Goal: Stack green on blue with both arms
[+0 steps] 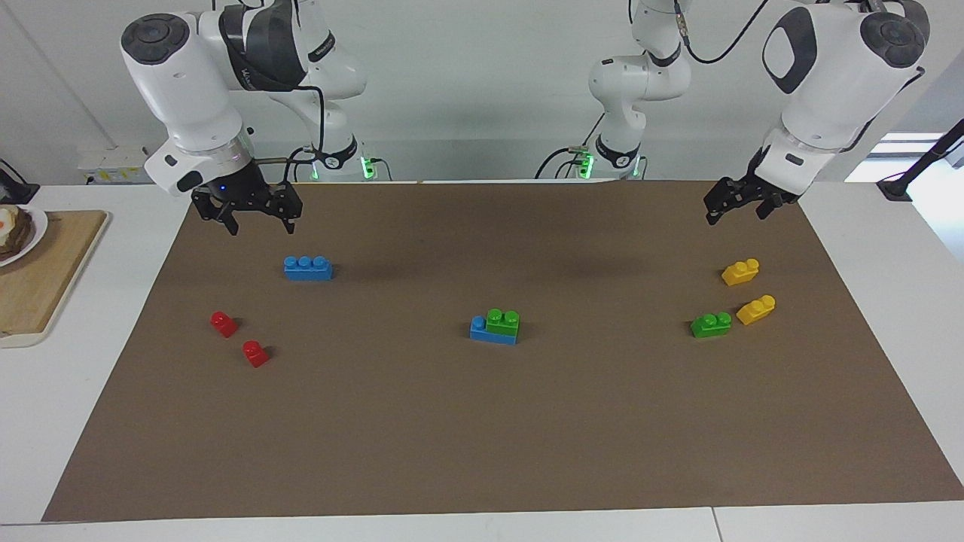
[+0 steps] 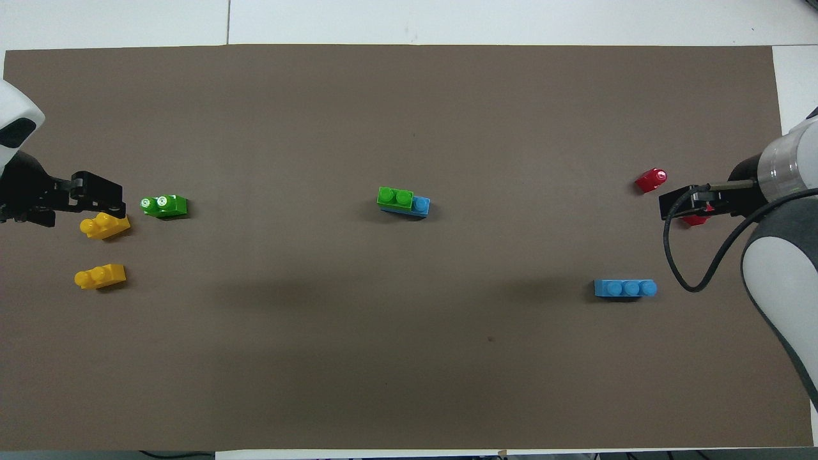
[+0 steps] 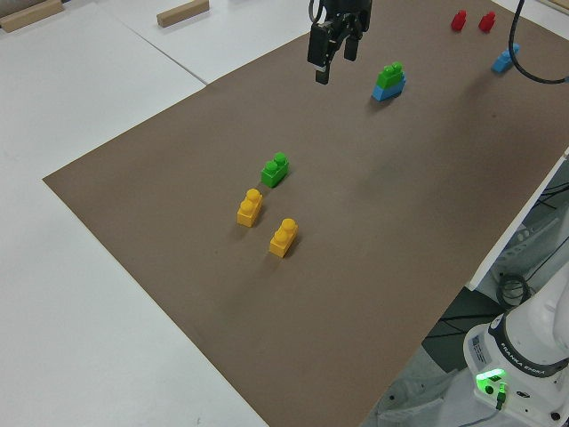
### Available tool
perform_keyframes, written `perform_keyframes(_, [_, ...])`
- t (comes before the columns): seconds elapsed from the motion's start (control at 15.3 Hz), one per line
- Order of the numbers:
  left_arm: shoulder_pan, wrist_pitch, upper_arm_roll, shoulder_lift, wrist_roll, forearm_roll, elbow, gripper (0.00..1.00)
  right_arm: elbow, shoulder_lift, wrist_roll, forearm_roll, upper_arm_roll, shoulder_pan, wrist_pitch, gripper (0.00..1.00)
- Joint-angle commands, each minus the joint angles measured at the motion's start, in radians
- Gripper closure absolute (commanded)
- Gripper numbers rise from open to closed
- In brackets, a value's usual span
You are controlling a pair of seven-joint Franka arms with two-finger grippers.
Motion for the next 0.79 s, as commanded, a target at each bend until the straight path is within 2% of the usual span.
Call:
perform_keyframes(0.0, [0.022,-0.02,-0.014,0.012,0.021,-0.009,0.018,0.0,0.016,-0.008,-0.002,-0.02,0.008,-0.025,-0.003,0.0])
perform_keyframes(0.72, [0.024,0.026,-0.014,0.012,0.021,-0.007,0.028,0.0,0.053,0.003,0.013,0.005,0.01,-0.042,-0.033,0.0])
